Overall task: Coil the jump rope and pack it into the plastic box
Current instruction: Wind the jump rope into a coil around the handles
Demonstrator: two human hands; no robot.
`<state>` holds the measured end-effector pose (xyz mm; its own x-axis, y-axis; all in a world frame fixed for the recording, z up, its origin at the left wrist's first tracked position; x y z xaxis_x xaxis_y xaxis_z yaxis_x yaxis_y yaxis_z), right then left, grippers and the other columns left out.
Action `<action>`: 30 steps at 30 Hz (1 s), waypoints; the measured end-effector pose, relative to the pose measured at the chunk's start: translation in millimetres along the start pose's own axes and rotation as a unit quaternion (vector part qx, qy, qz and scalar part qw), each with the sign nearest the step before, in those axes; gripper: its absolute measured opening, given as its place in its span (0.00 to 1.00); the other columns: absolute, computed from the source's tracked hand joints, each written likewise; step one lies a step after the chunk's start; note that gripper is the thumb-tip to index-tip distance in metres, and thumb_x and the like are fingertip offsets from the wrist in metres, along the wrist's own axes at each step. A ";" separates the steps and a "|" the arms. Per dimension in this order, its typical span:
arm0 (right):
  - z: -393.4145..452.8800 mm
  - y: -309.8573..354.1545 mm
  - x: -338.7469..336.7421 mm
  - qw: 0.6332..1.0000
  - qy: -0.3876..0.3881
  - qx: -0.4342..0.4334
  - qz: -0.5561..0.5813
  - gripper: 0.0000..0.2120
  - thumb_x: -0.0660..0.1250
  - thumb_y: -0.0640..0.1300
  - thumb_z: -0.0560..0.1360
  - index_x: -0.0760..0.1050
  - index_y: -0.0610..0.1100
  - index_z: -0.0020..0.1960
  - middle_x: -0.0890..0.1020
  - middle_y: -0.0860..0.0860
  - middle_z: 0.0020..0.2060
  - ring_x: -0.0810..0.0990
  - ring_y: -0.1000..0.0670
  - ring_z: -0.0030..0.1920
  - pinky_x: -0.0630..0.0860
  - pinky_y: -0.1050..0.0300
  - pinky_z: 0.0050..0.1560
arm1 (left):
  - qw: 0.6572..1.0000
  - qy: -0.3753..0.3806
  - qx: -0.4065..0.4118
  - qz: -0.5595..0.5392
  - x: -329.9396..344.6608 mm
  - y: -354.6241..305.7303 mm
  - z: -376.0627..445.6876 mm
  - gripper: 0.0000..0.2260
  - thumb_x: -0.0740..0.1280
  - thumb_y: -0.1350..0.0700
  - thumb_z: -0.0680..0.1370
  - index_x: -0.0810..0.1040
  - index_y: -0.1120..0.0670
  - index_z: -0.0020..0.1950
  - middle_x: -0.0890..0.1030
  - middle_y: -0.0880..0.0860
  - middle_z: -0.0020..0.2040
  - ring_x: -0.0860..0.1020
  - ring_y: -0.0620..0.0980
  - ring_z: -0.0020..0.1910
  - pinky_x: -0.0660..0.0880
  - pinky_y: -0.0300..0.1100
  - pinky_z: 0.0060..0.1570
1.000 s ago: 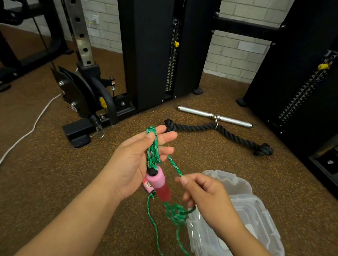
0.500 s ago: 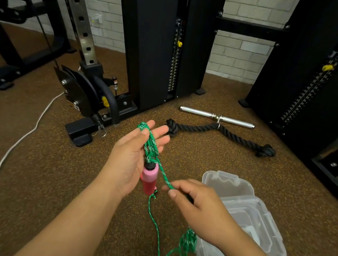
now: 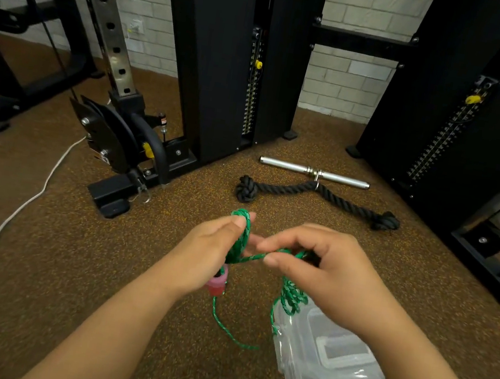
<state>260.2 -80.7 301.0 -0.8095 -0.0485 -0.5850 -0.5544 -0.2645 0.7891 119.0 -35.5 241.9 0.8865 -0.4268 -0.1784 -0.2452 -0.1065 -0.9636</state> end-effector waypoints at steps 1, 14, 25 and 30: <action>-0.3 -1.5 -2.3 0.999 0.003 0.010 0.036 0.09 0.72 0.43 0.71 0.83 0.54 0.49 0.83 0.61 0.42 0.80 0.62 0.49 0.73 0.66 0.53 | 1.000 0.022 -0.006 0.010 3.9 -0.1 -1.4 0.17 0.53 0.47 0.82 0.73 0.46 0.67 0.85 0.41 0.48 0.83 0.43 0.50 0.70 0.48 0.64; 1.7 -49.5 -17.2 0.981 -0.126 0.093 0.117 0.08 0.73 0.42 0.70 0.84 0.54 0.47 0.85 0.56 0.40 0.81 0.58 0.39 0.75 0.66 0.40 | 0.970 0.236 -0.055 -0.026 29.0 3.8 -12.9 0.16 0.61 0.51 0.78 0.79 0.58 0.60 0.85 0.53 0.41 0.77 0.47 0.33 0.75 0.37 0.42; 1.7 -74.1 32.4 0.994 -0.062 0.091 0.007 0.10 0.62 0.42 0.78 0.81 0.51 0.54 0.78 0.58 0.32 0.75 0.61 0.36 0.70 0.64 0.39 | 0.933 0.126 -0.005 -0.337 13.8 -10.3 -2.2 0.12 0.62 0.53 0.77 0.83 0.58 0.47 0.71 0.48 0.27 0.65 0.43 0.24 0.64 0.35 0.28; -3.0 -72.6 62.8 0.992 -0.017 0.118 0.037 0.13 0.60 0.48 0.79 0.79 0.50 0.39 0.75 0.67 0.24 0.73 0.63 0.28 0.63 0.67 0.31 | 0.916 0.020 -0.008 -0.401 -3.4 -2.4 1.5 0.17 0.62 0.53 0.76 0.79 0.61 0.59 0.80 0.51 0.35 0.70 0.42 0.27 0.71 0.33 0.29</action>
<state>250.2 -67.5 206.5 -0.8536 -0.0252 -0.5203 -0.5197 -0.0286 0.8539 117.2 -32.5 244.5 0.7686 -0.2381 0.5938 0.4733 -0.4129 -0.7782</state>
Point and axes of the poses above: each hand's wrist, its own z-axis towards the middle knuckle, its own x-axis out of the palm, y = z × x, the point moved 7 cm from there along z, towards the middle knuckle
